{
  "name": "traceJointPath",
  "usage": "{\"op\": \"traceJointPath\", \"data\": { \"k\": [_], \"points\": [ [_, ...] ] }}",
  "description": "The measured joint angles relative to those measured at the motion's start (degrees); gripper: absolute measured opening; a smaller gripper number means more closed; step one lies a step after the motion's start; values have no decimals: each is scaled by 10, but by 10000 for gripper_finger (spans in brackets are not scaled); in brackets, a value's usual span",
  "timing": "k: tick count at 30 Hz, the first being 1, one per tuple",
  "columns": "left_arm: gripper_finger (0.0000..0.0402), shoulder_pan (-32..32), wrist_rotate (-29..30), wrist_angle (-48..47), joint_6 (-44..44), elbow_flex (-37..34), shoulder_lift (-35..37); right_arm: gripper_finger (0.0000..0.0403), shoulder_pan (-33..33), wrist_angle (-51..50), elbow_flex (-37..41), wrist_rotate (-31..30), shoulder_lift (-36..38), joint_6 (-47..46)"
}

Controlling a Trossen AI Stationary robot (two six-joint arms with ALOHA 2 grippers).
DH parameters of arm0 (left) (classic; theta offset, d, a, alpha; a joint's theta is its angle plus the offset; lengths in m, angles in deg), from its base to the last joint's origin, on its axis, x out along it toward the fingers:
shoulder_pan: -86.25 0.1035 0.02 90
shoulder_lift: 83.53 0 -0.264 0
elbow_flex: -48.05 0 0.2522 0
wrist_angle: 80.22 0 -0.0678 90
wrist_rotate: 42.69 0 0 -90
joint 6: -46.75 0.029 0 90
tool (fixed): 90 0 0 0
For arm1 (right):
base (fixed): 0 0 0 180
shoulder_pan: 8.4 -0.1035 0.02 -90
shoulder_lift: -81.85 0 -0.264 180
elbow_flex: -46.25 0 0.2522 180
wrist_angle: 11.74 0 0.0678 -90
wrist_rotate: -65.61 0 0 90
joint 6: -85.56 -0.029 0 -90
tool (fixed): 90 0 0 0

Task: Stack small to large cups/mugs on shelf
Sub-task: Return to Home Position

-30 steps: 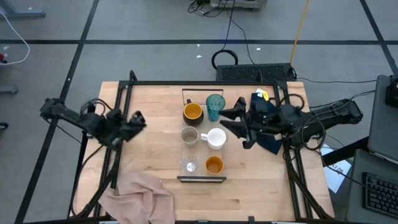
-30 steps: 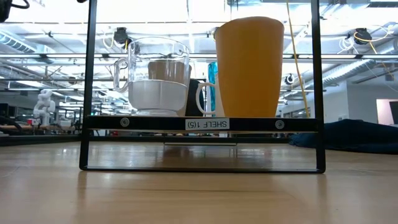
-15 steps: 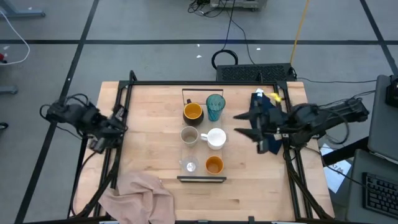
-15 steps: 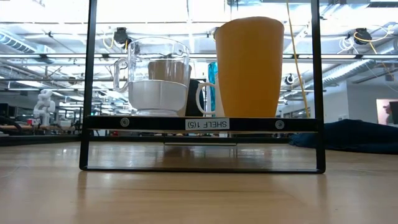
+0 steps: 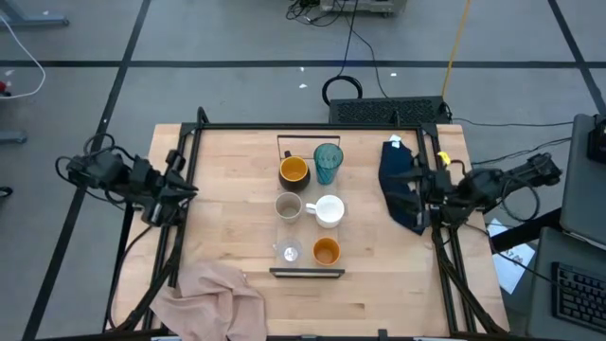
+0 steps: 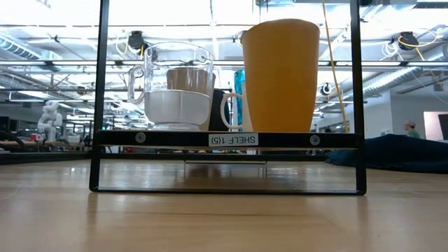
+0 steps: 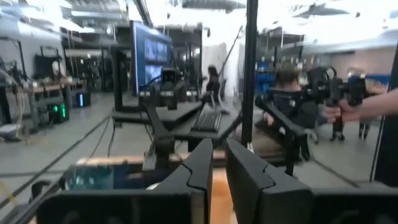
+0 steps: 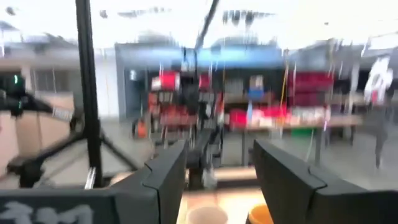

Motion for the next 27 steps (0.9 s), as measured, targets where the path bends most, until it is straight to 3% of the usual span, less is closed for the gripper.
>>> {"op": "traceJointPath", "data": {
  "k": [4, 8, 13, 16, 19, 22, 27],
  "points": [
    [47, 0, 11, -13, 10, -1, 14, 176, 0, 104, 112, -42, 63, 31],
    [47, 0, 54, -47, 19, -7, 33, 176, 0, 167, 198, -47, 115, 65],
    [47, 0, 68, -46, -47, -69, 62, 176, 1, 196, 273, -44, 176, 48],
    [47, 0, 69, 9, -60, -129, 98, 176, 1, 211, 303, -42, 203, 43],
    [47, 0, 80, 106, -47, -185, 129, 176, 2, 190, 310, -43, 223, 33],
    [47, 5, 86, 107, -41, -224, 128, 176, 2, 153, 310, -42, 235, 21],
    [47, 26, 78, 136, -113, -305, 129, 176, 8, 50, 311, -40, 251, -68]
  ]
}}
